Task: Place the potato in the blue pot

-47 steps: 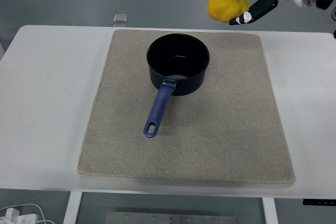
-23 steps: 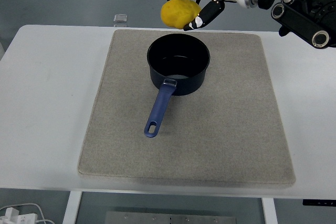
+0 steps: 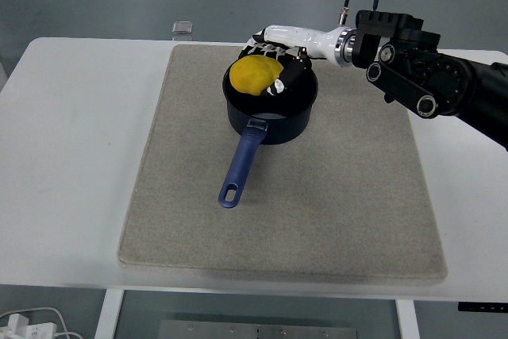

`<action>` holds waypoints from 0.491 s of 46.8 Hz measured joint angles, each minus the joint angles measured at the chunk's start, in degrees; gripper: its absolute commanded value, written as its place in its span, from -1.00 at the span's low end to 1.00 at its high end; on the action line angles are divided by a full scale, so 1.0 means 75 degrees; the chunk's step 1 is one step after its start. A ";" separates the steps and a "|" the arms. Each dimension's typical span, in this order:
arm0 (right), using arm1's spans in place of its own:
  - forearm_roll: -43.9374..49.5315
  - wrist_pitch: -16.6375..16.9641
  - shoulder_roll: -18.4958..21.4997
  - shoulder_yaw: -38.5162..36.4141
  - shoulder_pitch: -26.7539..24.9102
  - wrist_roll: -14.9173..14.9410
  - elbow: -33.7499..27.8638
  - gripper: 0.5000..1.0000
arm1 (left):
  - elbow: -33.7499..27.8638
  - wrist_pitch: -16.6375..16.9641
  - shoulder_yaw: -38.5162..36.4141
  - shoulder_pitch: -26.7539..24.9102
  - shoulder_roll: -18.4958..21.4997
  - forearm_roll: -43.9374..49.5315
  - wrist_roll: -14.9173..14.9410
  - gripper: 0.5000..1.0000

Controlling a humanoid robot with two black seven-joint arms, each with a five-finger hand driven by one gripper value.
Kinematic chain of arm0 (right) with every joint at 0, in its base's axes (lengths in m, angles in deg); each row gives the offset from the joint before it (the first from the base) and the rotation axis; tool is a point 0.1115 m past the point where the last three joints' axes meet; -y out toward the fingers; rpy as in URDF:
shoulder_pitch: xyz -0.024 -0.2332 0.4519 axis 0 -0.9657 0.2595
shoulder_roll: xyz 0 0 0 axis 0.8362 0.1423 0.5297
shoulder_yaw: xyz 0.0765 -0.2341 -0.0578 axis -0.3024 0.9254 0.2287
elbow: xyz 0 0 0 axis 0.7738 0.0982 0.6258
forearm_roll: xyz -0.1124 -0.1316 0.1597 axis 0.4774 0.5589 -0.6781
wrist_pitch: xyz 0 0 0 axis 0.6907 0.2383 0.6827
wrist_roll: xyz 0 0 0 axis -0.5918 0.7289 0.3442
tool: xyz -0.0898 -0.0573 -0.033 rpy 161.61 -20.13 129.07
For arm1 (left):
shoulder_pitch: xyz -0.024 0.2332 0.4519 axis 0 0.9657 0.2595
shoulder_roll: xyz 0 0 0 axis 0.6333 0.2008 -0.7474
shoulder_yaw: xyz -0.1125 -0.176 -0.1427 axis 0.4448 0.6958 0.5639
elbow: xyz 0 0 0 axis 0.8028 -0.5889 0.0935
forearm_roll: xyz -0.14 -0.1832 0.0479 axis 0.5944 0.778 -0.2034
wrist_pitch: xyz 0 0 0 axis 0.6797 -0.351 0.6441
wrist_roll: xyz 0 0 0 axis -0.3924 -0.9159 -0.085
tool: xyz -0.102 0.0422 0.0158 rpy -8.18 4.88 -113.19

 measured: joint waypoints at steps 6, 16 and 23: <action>-0.0003 -0.0011 0.0006 -0.0005 -0.0046 0.0000 -0.0016 -0.43 | 0.0000 0.0000 0.0000 0.0001 0.0000 0.0000 0.0000 1.00; -0.0022 -0.0124 0.0026 -0.0036 -0.0087 0.0000 -0.0017 0.74 | 0.0000 0.0000 0.0000 0.0001 0.0000 -0.0001 0.0000 1.00; -0.0023 -0.0125 0.0064 -0.0036 -0.0099 0.0005 -0.0016 0.74 | 0.0000 0.0000 0.0000 0.0001 0.0000 0.0000 0.0000 1.00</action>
